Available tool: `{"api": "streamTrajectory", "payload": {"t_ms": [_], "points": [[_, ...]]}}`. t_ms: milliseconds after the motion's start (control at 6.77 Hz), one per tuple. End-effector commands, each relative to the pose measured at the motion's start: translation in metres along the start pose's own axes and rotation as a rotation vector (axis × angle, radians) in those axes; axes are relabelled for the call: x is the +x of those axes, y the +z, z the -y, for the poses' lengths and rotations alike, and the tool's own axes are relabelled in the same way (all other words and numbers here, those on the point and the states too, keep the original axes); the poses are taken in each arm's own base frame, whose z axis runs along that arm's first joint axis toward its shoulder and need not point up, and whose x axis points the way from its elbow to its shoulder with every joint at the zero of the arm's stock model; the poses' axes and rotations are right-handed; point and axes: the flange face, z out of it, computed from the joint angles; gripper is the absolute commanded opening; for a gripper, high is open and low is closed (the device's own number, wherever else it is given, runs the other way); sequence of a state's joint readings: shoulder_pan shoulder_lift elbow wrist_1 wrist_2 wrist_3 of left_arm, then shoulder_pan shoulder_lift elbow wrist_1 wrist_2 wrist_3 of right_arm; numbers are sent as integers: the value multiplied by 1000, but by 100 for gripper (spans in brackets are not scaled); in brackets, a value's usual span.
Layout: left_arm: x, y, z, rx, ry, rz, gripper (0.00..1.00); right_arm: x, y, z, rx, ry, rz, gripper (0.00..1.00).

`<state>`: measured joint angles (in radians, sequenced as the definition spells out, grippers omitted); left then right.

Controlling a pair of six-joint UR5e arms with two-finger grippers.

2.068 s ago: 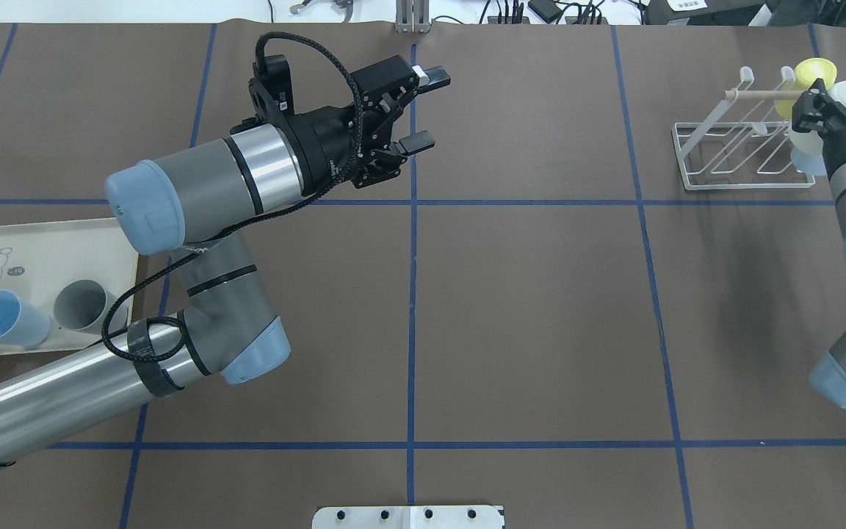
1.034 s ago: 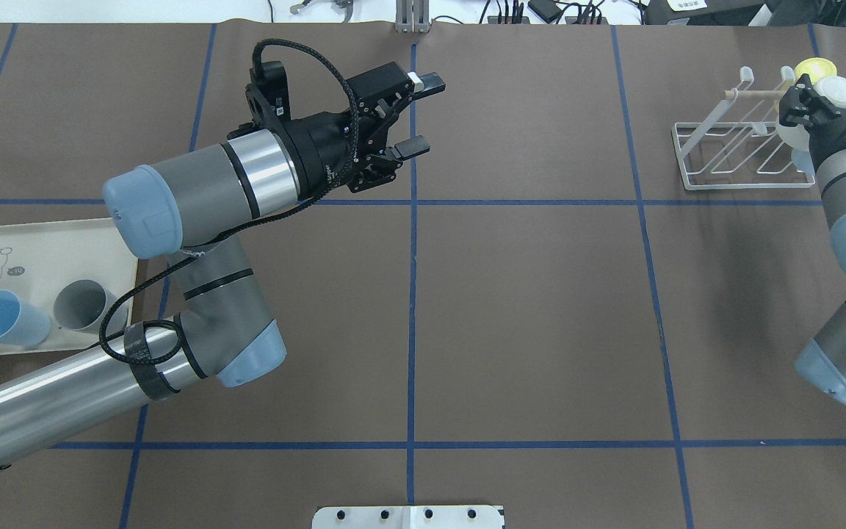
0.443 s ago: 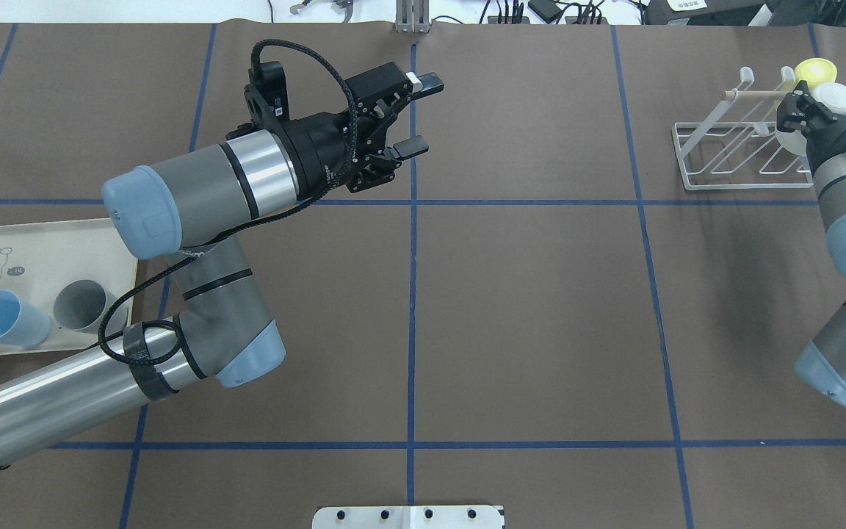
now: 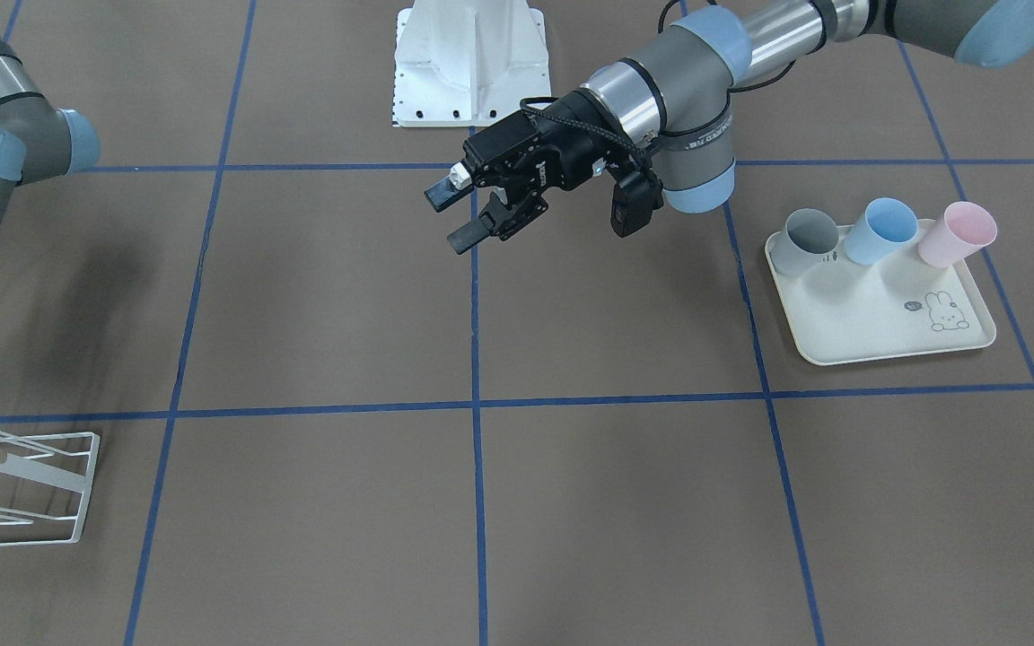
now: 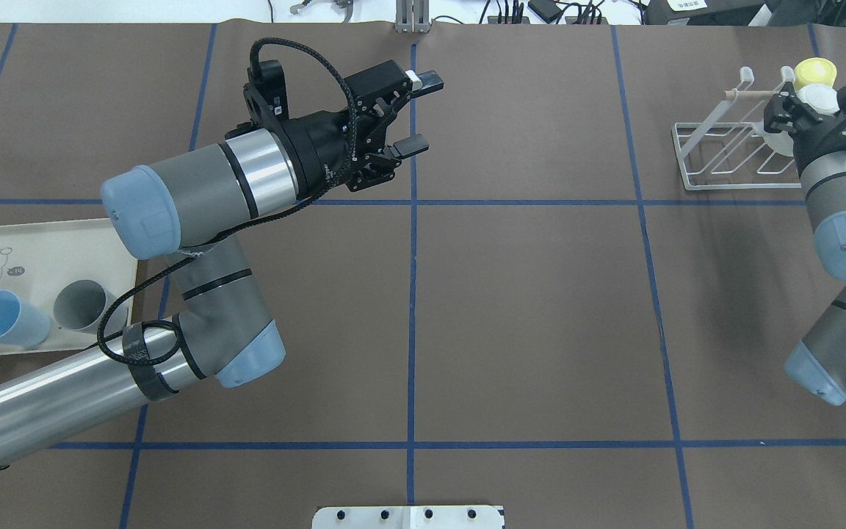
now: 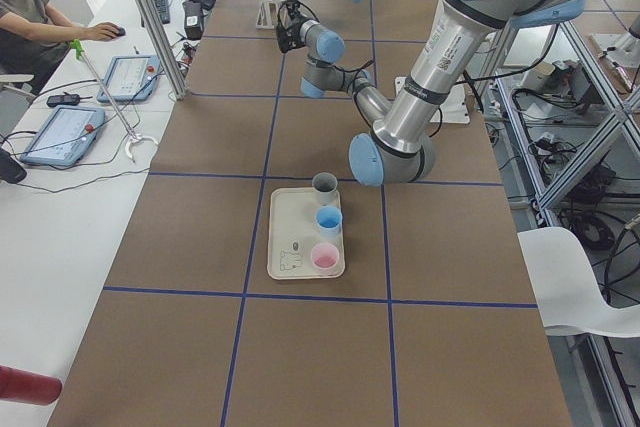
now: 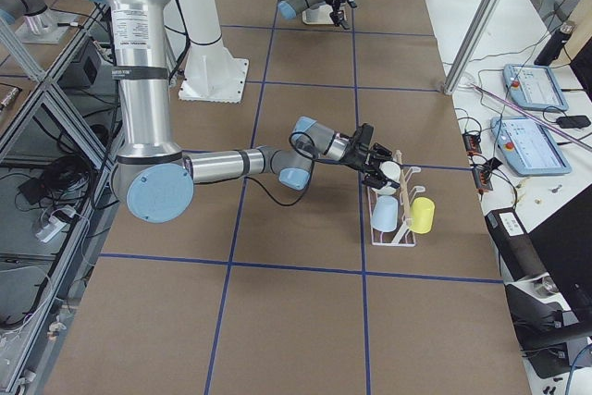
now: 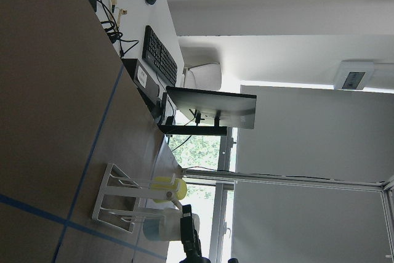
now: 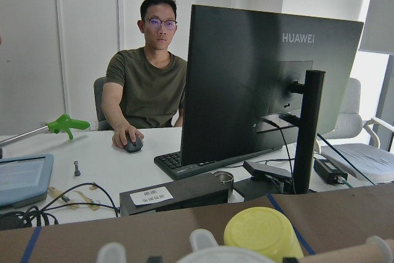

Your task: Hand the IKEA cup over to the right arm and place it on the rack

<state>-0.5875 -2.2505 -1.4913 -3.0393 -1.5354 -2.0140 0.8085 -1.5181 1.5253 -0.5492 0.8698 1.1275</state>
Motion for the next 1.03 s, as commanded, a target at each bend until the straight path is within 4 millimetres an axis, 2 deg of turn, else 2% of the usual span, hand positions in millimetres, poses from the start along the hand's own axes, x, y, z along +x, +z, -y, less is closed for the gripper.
{"api": "streamTrajectory", "payload": {"t_ms": [0, 591, 738, 886], "points": [[3, 0, -1, -1, -2, -5, 99, 0, 0, -1, -1, -1, 0, 0], [1, 0, -2, -3, -3, -3, 99, 10, 3, -9, -8, -14, -17, 0], [2, 0, -3, -3, -3, -4, 99, 12, 3, -10, -10, -16, -19, 36], [2, 0, -2, -2, -1, -5, 99, 14, 3, -9, -8, -14, -20, 99]]}}
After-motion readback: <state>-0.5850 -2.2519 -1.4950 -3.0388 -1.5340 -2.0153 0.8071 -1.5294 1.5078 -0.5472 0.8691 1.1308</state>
